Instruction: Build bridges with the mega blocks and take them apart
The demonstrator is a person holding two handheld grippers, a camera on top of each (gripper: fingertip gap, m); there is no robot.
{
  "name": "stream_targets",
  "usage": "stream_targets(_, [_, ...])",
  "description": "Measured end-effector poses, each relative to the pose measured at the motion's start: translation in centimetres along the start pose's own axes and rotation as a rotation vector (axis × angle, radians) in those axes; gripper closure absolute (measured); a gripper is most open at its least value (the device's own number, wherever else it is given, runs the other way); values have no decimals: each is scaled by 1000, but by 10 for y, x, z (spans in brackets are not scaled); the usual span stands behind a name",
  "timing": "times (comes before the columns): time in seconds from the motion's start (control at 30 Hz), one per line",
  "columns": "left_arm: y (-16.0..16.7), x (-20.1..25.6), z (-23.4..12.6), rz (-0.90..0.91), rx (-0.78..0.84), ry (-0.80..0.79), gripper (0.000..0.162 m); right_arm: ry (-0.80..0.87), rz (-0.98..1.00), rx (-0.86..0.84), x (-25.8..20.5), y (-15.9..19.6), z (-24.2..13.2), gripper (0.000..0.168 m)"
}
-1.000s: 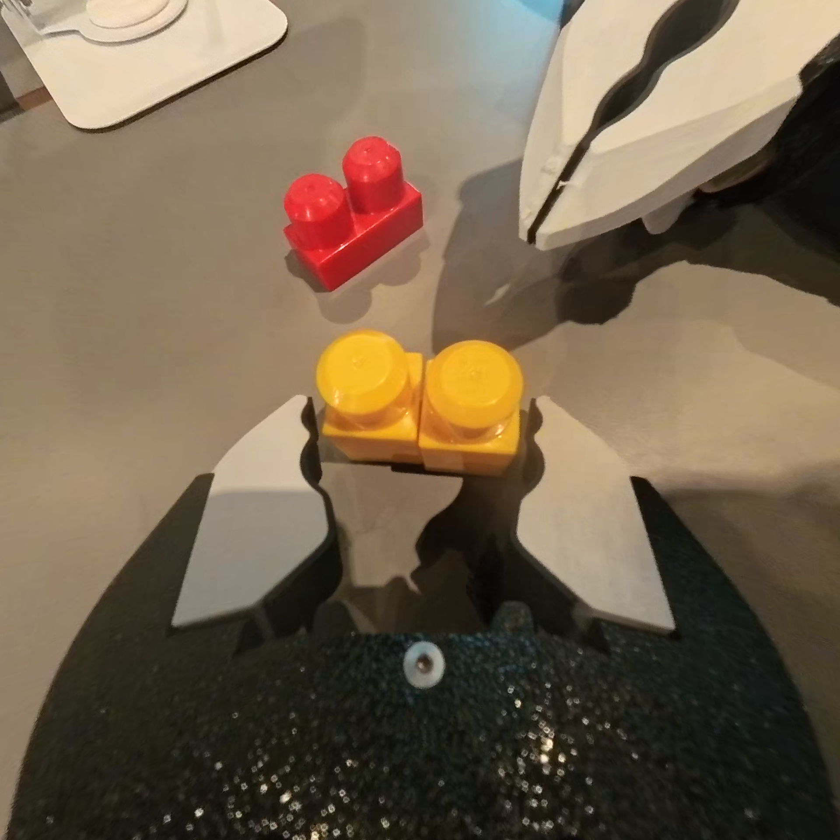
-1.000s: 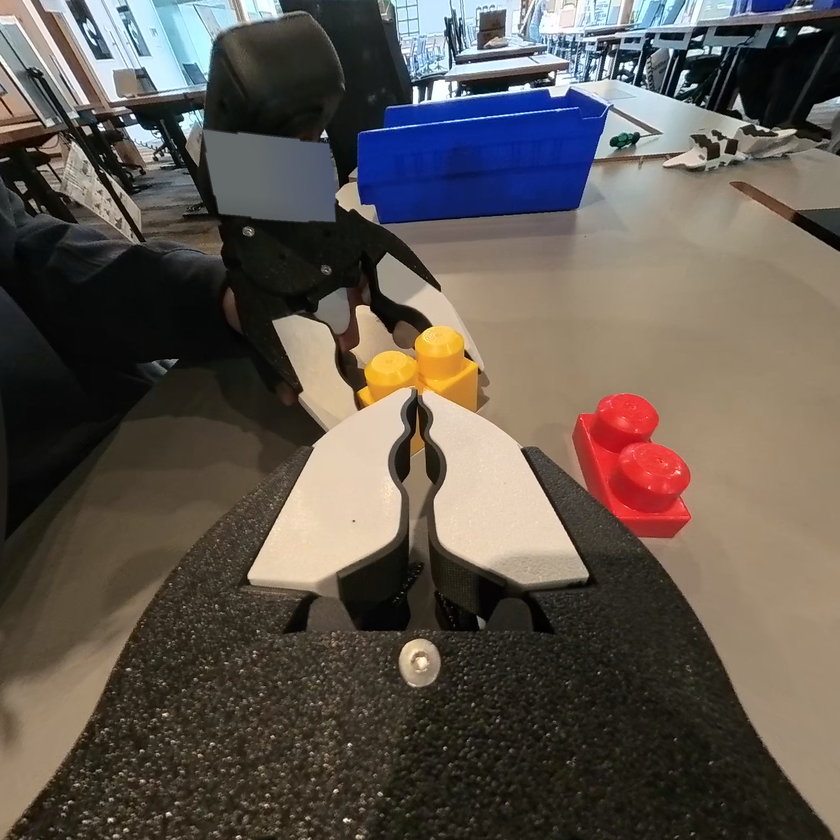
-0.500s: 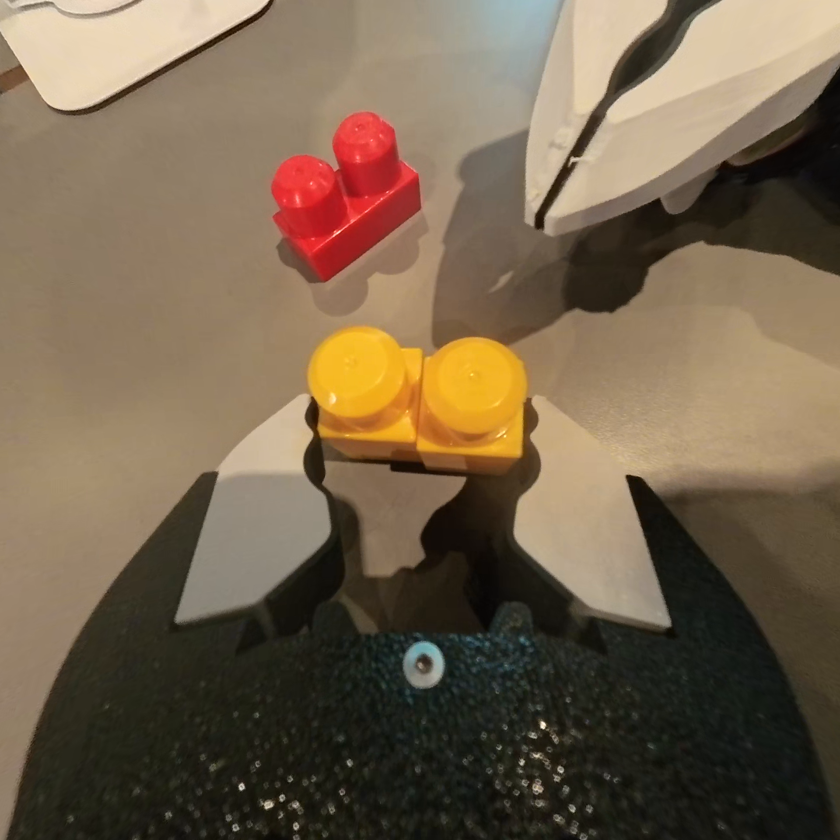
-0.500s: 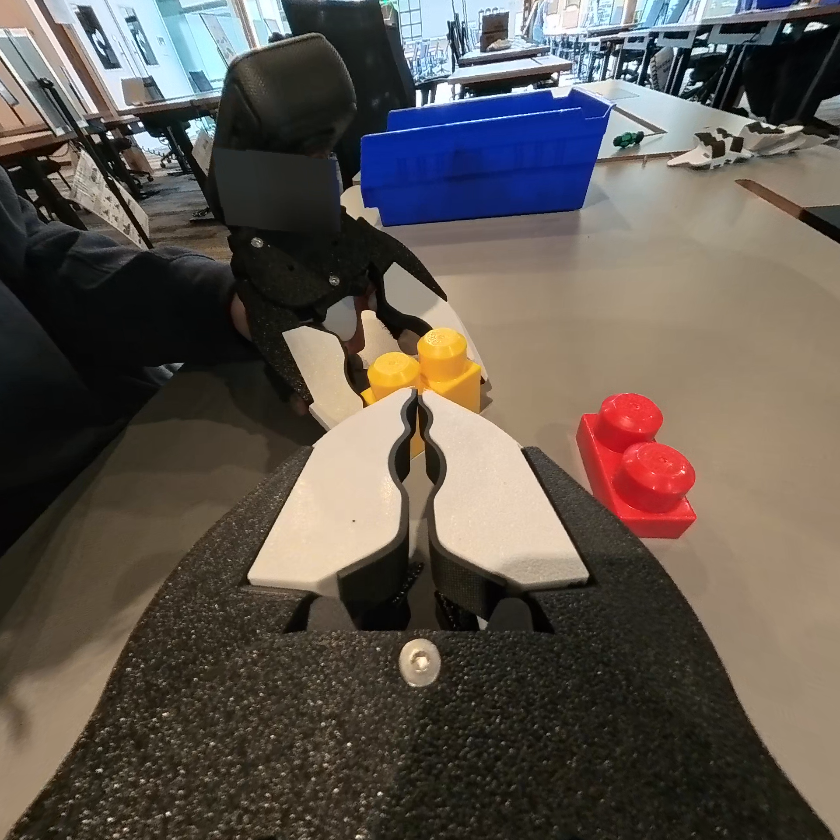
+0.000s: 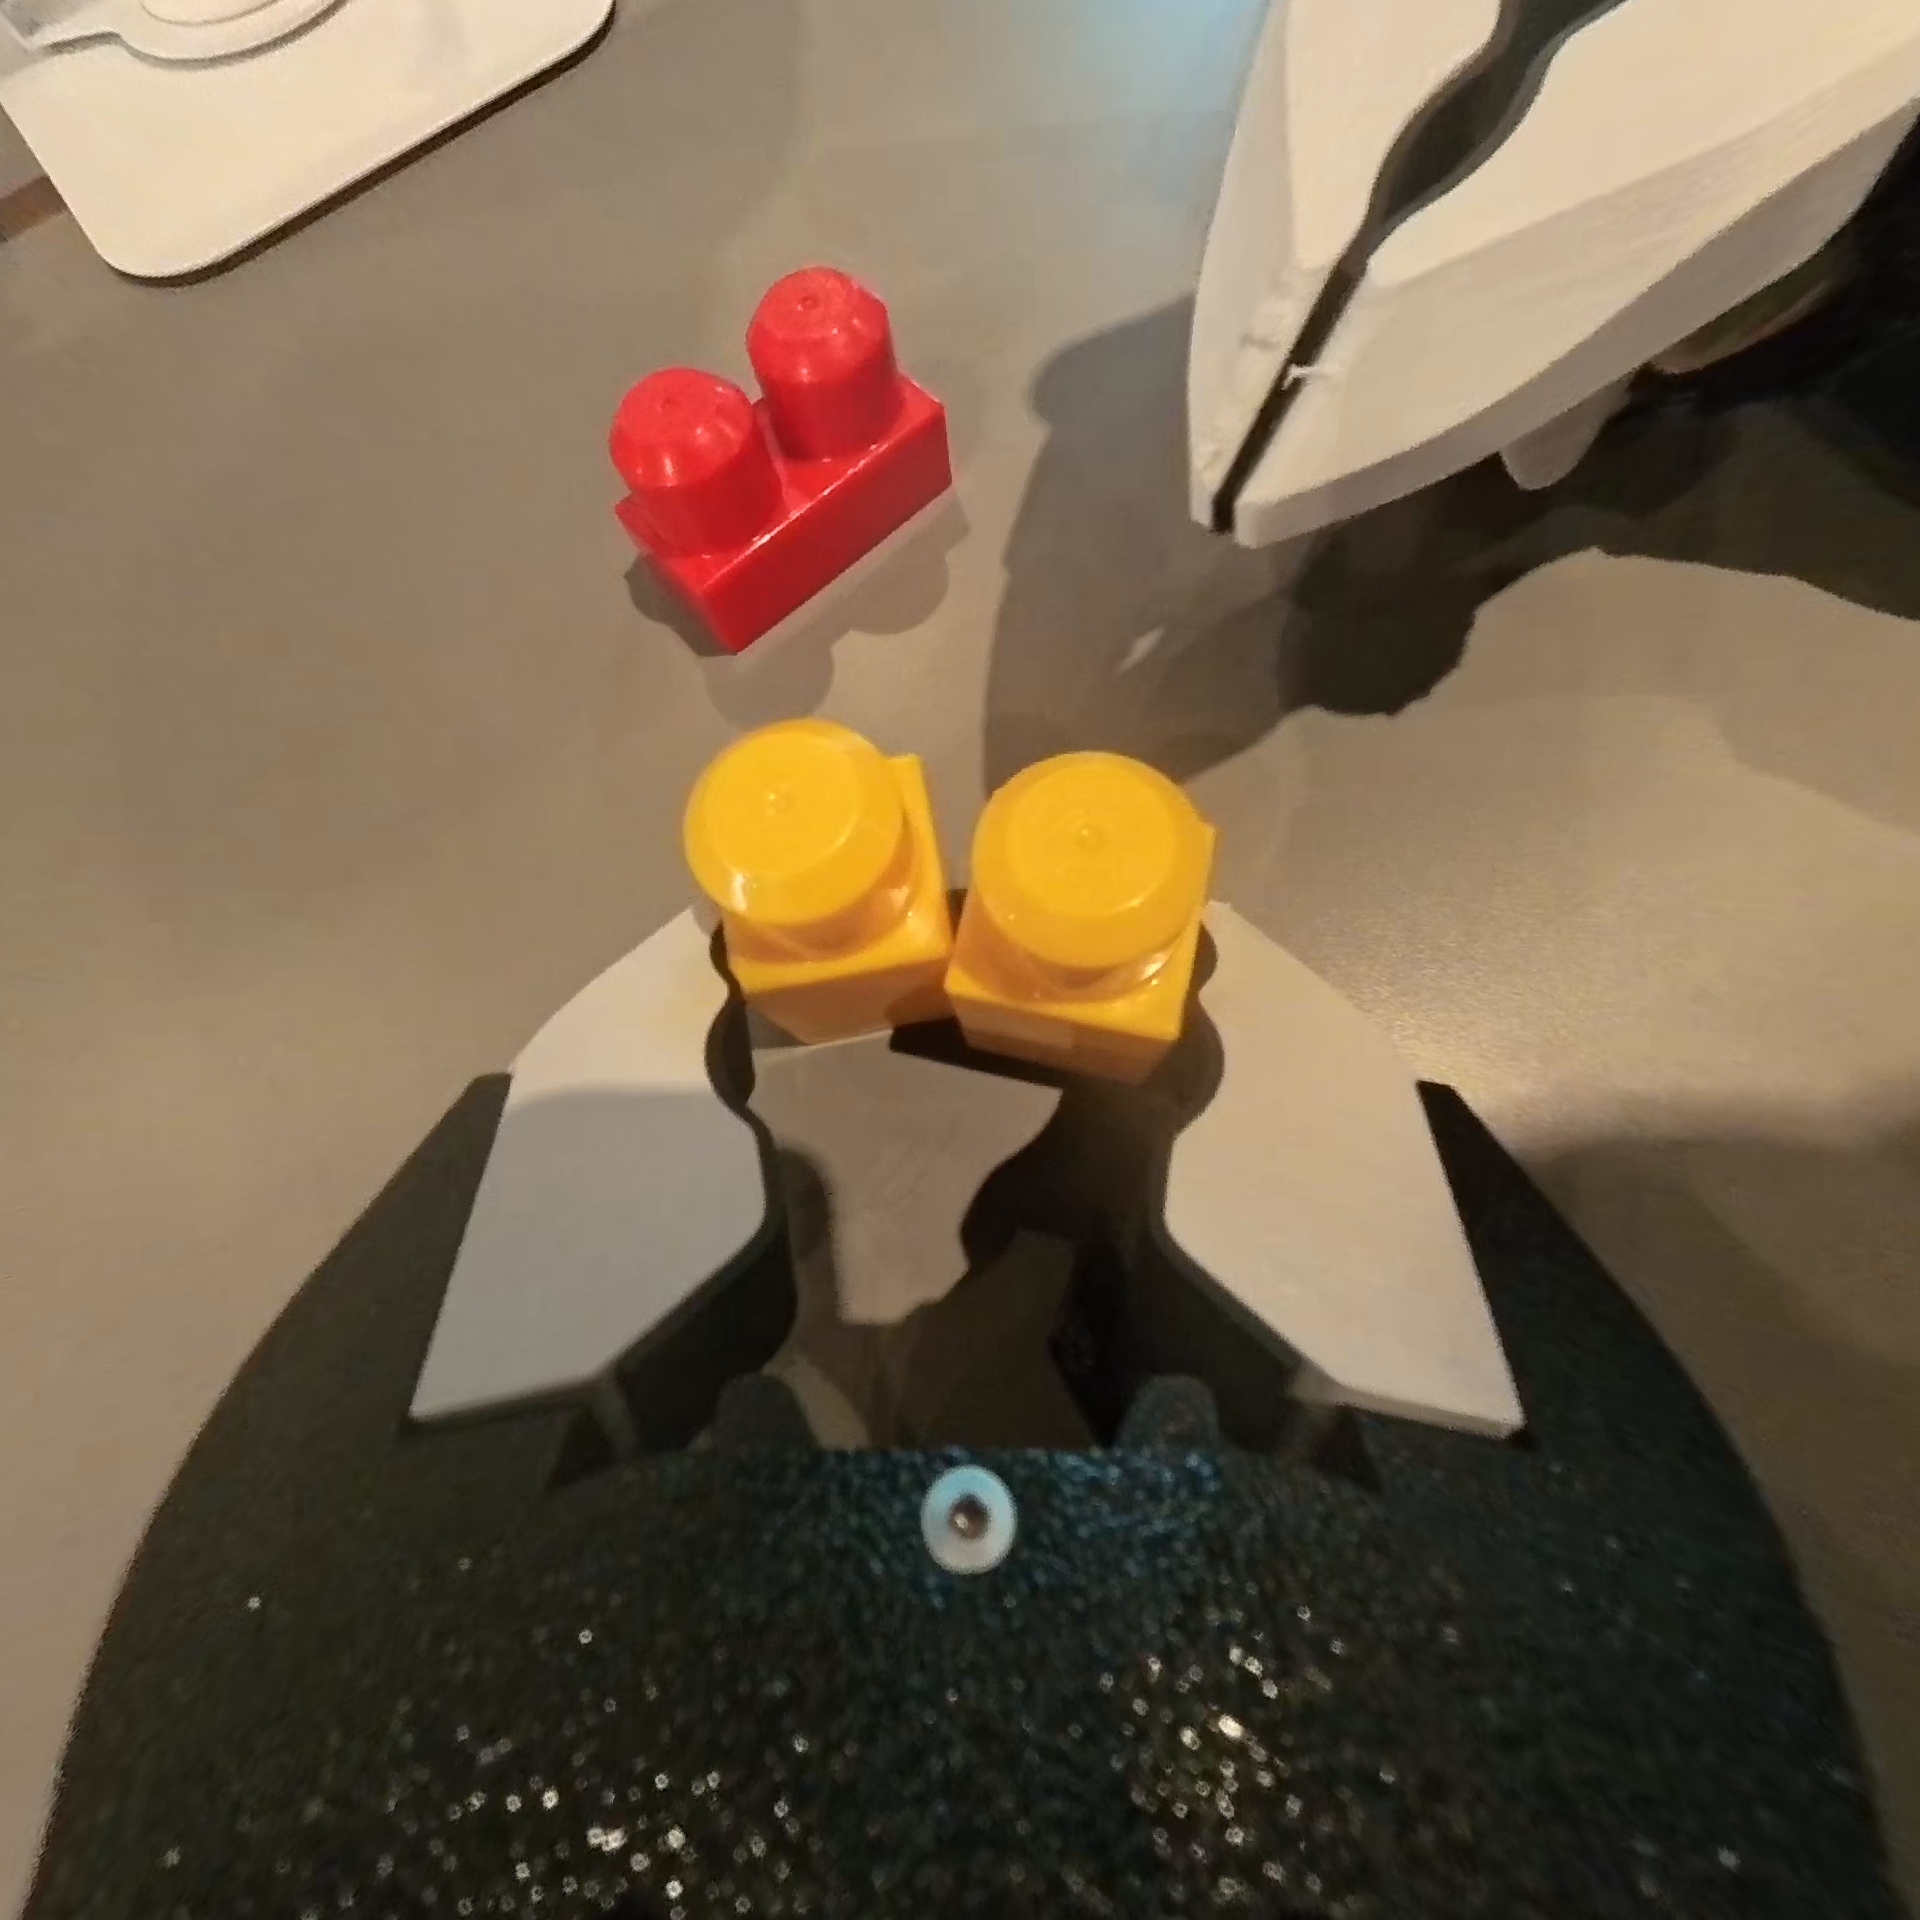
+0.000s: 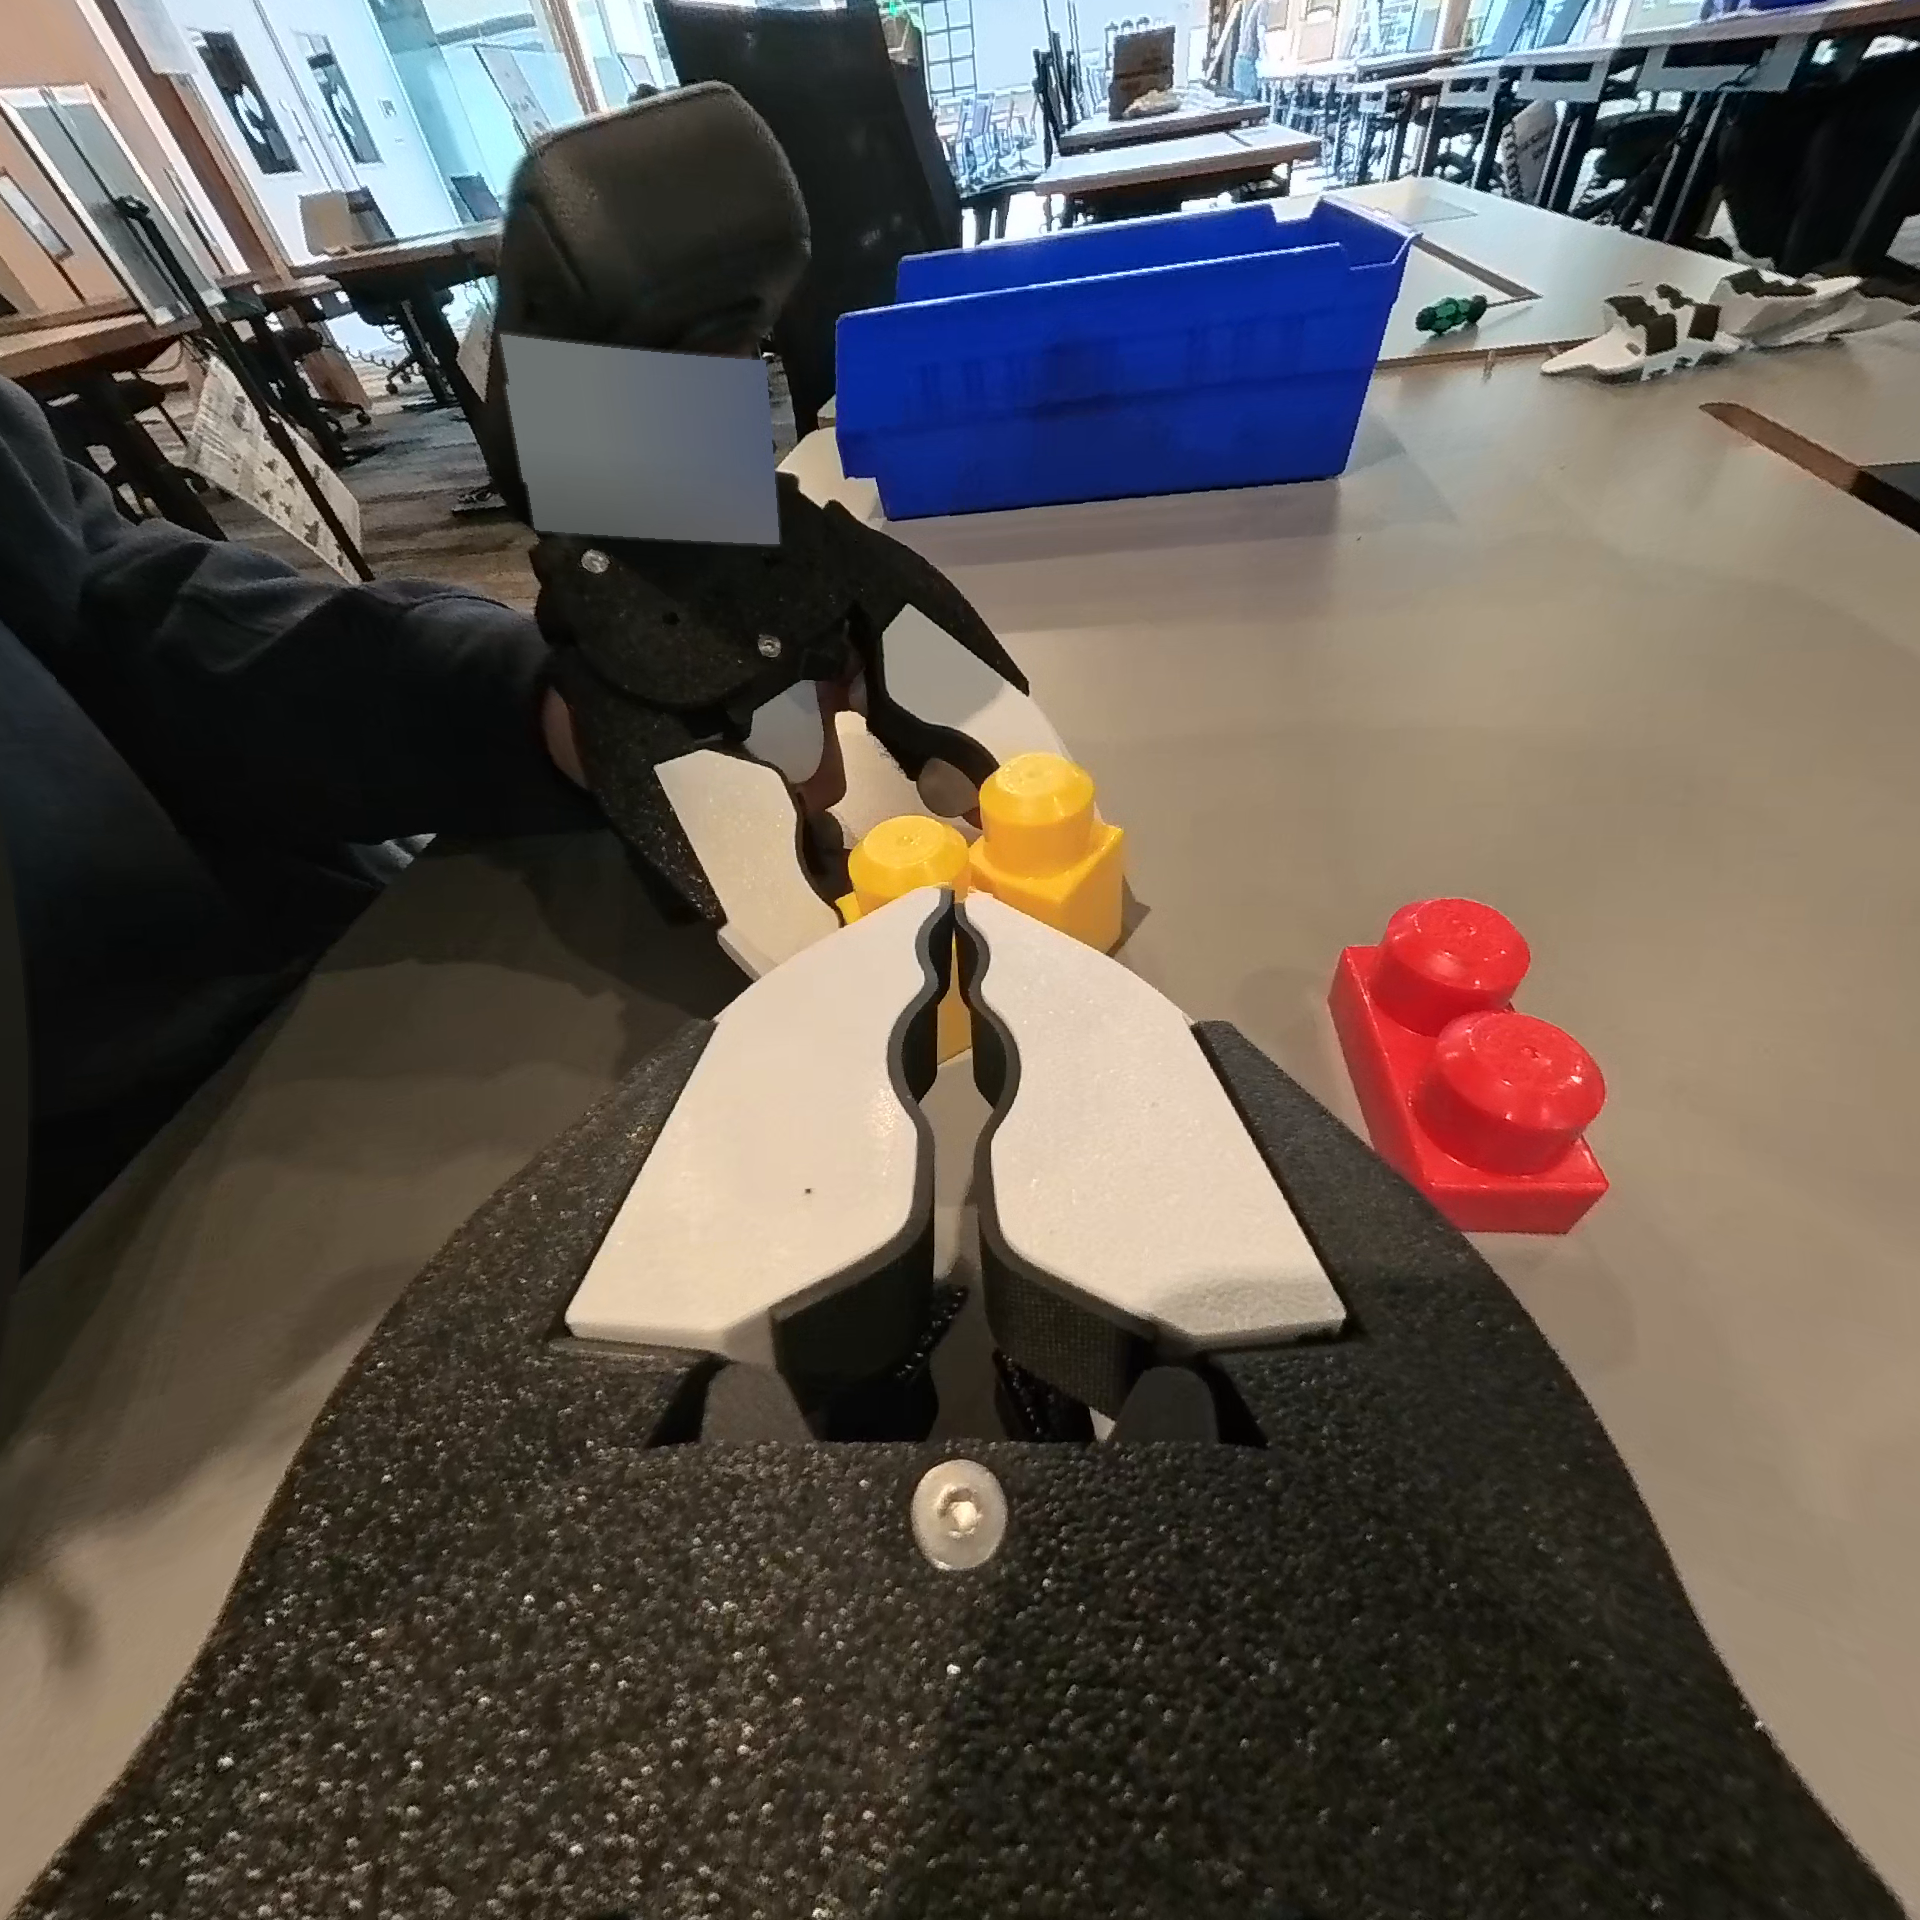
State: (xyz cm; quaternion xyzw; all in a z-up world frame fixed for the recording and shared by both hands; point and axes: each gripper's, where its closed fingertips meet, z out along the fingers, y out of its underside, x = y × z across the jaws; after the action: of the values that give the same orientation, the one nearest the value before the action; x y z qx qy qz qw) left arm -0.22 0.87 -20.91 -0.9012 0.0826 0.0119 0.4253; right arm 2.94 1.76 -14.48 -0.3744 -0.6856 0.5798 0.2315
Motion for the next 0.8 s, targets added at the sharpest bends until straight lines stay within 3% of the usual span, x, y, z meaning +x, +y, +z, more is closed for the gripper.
stream_targets(0.13, [0, 0, 0, 8, 3, -5, 82, -1, 3, 1, 0, 0, 0, 168])
stream_targets(0.37, [-4, 2, 3, 47, 12, -7, 56, -6, 9, 4, 0, 0, -1, 168])
stream_targets(0.53, [-9, 2, 6, 72, 24, -3, 56, -13, 13, 4, 0, 0, -1, 168])
stream_targets(0.7, [-12, 3, 7, 116, 35, 9, 74, -18, 18, 6, 0, -1, -1, 168])
stream_targets(0.8, [-12, 4, 7, 126, 38, 20, 76, -20, 20, 7, 0, -1, -1, 168])
